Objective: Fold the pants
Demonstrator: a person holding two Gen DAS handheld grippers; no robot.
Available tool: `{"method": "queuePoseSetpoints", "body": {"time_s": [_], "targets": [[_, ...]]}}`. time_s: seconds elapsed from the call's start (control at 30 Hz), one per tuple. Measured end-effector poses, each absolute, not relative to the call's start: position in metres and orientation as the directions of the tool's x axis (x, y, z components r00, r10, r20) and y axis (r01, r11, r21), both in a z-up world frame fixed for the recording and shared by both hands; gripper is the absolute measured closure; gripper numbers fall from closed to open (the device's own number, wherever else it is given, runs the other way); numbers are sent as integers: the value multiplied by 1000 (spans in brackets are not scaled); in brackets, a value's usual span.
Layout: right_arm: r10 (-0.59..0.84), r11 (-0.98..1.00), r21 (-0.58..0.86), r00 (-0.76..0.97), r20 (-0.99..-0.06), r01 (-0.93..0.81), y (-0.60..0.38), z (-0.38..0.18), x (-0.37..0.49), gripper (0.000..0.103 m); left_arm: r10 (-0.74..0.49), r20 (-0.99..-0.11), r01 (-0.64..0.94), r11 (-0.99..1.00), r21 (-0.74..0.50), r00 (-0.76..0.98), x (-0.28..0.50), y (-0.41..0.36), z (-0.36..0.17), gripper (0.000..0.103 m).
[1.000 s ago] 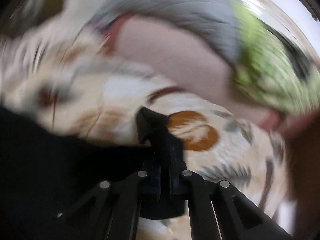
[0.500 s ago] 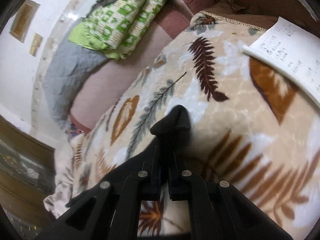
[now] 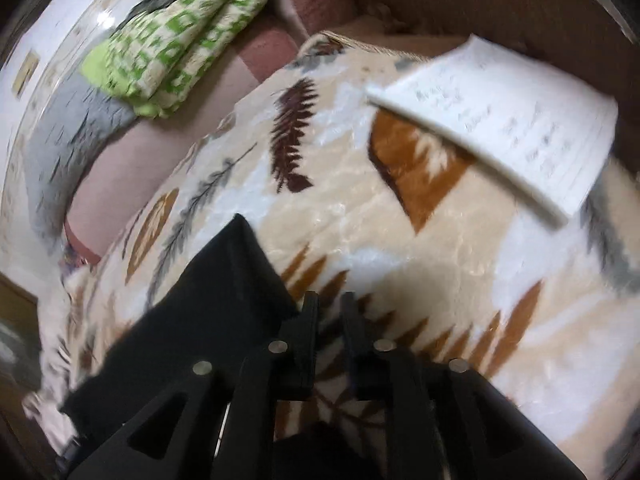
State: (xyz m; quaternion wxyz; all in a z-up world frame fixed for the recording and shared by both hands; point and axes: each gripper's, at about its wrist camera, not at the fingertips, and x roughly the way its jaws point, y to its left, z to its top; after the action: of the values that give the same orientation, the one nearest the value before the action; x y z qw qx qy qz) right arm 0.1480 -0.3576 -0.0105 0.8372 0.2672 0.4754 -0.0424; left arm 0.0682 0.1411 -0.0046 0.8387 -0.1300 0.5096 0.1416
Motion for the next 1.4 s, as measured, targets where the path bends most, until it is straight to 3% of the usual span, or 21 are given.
{"method": "queuePoseSetpoints", "body": {"time_s": [0.1, 0.17, 0.2, 0.27, 0.3, 0.47, 0.6, 0.73, 0.77, 0.83, 0.9, 0.93, 1.03, 1.4], "targets": [[151, 889, 388, 643, -751, 244, -352, 21, 142, 73, 143, -905, -318, 948, 8, 401, 75, 127, -11, 0], [98, 926, 336, 750, -654, 172, -346, 52, 131, 36, 143, -901, -312, 950, 9, 410, 74, 127, -12, 0], [65, 937, 308, 781, -621, 166, -343, 60, 127, 0, 133, -898, -313, 950, -5, 420, 73, 130, -12, 0], [13, 956, 267, 885, -465, 126, -337, 73, 110, 0, 112, -880, -318, 947, -47, 463, 68, 134, -10, 0], [17, 955, 271, 885, -465, 123, -338, 73, 115, 0, 106, -867, -318, 946, -63, 486, 65, 136, -10, 0], [206, 873, 447, 683, -701, 196, -372, 18, 164, 4, 107, -883, -283, 959, -30, 457, 70, 133, -9, 0], [260, 880, 454, 655, -710, 142, -370, 11, 189, 5, 37, -883, -257, 962, -96, 468, 75, 146, 16, 7], [398, 869, 492, 513, -760, 56, -357, 5, 227, 12, -40, -806, -147, 977, -155, 590, 89, 172, 66, 6], [399, 875, 481, 474, -785, 60, -356, 2, 232, 15, -58, -803, -126, 978, -164, 594, 93, 180, 71, 6], [408, 877, 475, 408, -817, 73, -352, -5, 245, 41, -91, -818, -103, 978, -180, 569, 107, 202, 73, 6], [434, 873, 483, 345, -832, 69, -347, -16, 252, 62, -107, -823, -119, 971, -207, 558, 117, 230, 71, 6], [415, 889, 455, 324, -850, 54, -342, -20, 254, 66, -130, -821, -123, 964, -236, 556, 121, 244, 68, 6], [399, 909, 417, 306, -864, -9, -330, -26, 257, 72, -187, -817, -107, 951, -289, 545, 127, 267, 61, 7], [440, 894, 438, 354, -825, -91, -322, -36, 260, 73, -256, -845, -129, 927, -352, 470, 138, 303, 27, 7]]}}
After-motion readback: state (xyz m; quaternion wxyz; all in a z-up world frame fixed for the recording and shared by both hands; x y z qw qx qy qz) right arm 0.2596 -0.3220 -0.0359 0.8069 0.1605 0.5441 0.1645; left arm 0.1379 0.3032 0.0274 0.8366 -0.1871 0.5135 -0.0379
